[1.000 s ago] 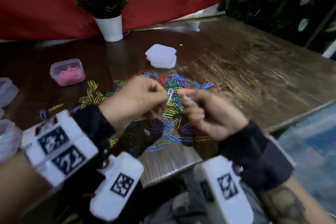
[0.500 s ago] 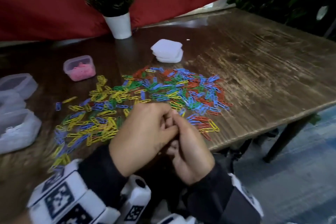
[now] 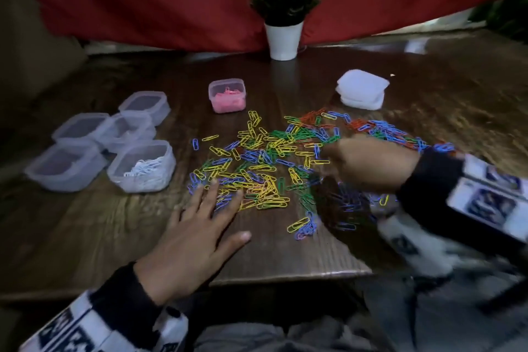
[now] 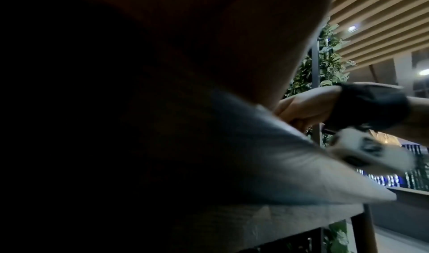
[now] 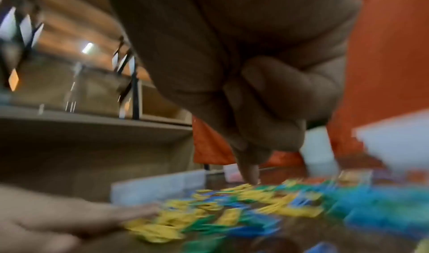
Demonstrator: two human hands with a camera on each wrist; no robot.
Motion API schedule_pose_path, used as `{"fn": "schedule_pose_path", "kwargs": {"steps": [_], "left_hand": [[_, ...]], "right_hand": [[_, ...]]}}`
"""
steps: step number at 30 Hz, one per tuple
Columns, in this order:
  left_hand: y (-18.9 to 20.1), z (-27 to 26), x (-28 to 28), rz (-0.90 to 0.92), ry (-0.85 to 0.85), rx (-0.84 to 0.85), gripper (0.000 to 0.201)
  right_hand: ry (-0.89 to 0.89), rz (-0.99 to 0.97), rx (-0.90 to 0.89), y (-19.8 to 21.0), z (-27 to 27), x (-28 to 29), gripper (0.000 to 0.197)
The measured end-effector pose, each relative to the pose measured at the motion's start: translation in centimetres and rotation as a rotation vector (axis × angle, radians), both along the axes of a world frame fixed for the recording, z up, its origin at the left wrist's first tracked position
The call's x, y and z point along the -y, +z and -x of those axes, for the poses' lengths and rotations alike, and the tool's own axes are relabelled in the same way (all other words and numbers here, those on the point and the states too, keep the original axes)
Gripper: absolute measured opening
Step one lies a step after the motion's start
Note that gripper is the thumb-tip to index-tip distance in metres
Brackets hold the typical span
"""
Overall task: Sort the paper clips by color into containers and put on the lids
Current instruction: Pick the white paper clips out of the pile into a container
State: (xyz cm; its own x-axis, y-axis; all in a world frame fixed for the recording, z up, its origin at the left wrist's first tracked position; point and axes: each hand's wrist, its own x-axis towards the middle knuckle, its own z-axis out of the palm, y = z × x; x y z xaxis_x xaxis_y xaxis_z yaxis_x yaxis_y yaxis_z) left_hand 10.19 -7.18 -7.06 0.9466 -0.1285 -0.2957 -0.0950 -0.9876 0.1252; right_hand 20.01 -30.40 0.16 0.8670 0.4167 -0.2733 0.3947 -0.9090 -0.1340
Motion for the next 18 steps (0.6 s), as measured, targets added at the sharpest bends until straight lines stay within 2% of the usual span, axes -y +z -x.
{"fn": "schedule_pose_path", "kwargs": {"steps": [3, 5, 8, 13, 16, 18], "left_hand": [[0.1, 0.1, 0.8, 0.022, -0.008, -0.042, 0.081], [0.0, 0.0, 1.5, -0.005, -0.012, -0.045, 0.078], [-0.2, -0.4, 2.1, -0.023, 0.003, -0.036, 0.079], [1.2, -0.6, 2.5, -0.016, 0.016, -0.112, 0.082], [2.8, -0.9, 2.5, -0.046, -0.041, -0.138, 0.084], [4.1, -1.7, 2.9, -0.069, -0.097, -0.206, 0.096]], "right_hand": [[-0.026, 0.267, 0.026, 0.7, -4.0, -0.3, 0.045], [-0.008, 0.351, -0.018, 0.0, -5.9, -1.1, 0.052], [0.112, 0.390, -0.023, -1.3, -7.3, -3.0, 0.064], [0.314, 0.427, 0.001, -1.6, -5.7, -6.6, 0.065], [0.321, 0.405, 0.027, -1.9, -5.3, -6.1, 0.067], [0.299, 0.449, 0.017, -2.1, -5.4, -4.4, 0.066]]}}
